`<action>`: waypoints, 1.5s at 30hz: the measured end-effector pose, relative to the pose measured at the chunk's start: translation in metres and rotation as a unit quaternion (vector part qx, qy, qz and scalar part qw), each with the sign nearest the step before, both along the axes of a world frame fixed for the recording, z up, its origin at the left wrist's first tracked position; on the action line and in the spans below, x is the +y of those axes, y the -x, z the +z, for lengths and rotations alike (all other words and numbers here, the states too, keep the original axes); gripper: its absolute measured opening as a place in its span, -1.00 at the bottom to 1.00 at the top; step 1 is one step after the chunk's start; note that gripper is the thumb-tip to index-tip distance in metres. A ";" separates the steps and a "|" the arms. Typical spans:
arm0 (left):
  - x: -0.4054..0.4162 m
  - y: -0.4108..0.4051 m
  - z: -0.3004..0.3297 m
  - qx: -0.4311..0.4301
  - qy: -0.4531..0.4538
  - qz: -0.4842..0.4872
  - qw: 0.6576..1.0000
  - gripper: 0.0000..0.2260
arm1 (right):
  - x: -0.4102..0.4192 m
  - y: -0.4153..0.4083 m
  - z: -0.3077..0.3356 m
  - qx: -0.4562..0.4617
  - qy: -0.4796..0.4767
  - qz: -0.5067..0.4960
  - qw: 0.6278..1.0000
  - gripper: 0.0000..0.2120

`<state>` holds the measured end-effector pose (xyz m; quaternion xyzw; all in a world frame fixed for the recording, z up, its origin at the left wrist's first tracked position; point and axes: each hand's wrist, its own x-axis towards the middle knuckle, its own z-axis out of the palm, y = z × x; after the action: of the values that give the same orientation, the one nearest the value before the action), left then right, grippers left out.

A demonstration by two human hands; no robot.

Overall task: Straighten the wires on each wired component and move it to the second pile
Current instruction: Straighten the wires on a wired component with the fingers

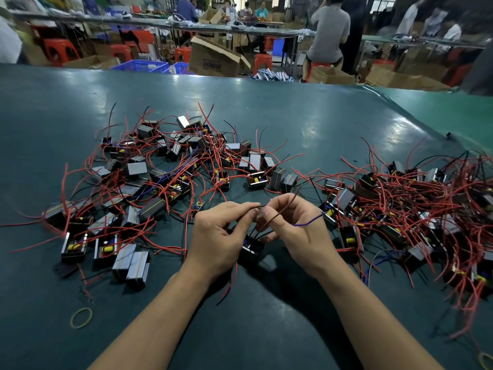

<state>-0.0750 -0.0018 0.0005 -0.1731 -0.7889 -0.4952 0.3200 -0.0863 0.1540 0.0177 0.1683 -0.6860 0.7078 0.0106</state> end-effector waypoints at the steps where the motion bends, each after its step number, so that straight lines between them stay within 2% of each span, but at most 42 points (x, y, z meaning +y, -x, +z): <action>1: 0.000 0.000 0.000 -0.002 0.004 -0.005 1.000 -0.86 | 0.001 0.000 0.000 -0.004 -0.002 0.008 1.000 -0.90; 9: 0.000 -0.001 0.000 0.005 0.005 -0.013 1.000 -0.90 | 0.000 0.000 0.004 -0.076 0.011 0.059 0.995 -0.88; 14: 0.001 0.000 0.000 0.014 0.009 -0.011 1.000 -0.91 | -0.006 -0.003 0.006 -0.165 0.101 0.068 0.979 -0.83; 18: -0.002 0.001 -0.001 0.015 -0.016 0.021 1.000 -0.92 | -0.005 -0.001 0.012 -0.242 0.202 0.082 0.945 -0.72; 19: -0.003 0.001 -0.001 0.012 -0.022 0.014 1.000 -0.93 | 0.000 0.000 0.013 -0.233 0.215 0.071 0.946 -0.72; 23: 0.002 0.000 -0.002 0.004 -0.009 -0.032 0.999 -0.93 | 0.011 -0.001 0.012 -0.157 0.148 0.041 0.976 -0.88; 26: 0.000 0.001 -0.002 -0.029 -0.087 -0.029 0.995 -0.90 | 0.014 -0.001 0.012 -0.158 0.165 0.064 0.971 -0.88; 29: 0.001 0.000 -0.001 -0.039 -0.086 -0.039 0.995 -0.89 | 0.015 -0.001 0.012 -0.126 0.113 0.057 0.984 -0.79; 35: 0.001 -0.001 -0.002 -0.068 -0.096 -0.059 0.991 -0.94 | 0.010 -0.003 0.008 -0.022 0.039 -0.009 0.999 -0.93; 36: 0.002 -0.001 -0.001 -0.073 -0.102 -0.057 0.990 -0.94 | 0.011 -0.003 0.008 -0.019 0.030 -0.009 0.999 -0.96; 41: 0.003 -0.001 0.000 -0.093 -0.150 -0.058 0.983 -0.87 | 0.014 -0.001 0.008 -0.048 0.022 -0.023 0.998 -0.88; 43: 0.003 0.000 0.001 -0.100 -0.175 -0.063 0.978 -0.91 | 0.016 0.001 0.007 -0.077 0.036 -0.015 0.996 -0.96; 45: 0.003 -0.001 0.002 -0.106 -0.196 -0.074 0.972 -0.93 | 0.015 0.000 0.006 -0.100 0.023 0.027 0.994 -0.83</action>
<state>-0.0745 0.0010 0.0024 -0.1110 -0.6909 -0.6782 0.2244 -0.0866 0.1685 0.0237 0.1152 -0.6624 0.7366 -0.0734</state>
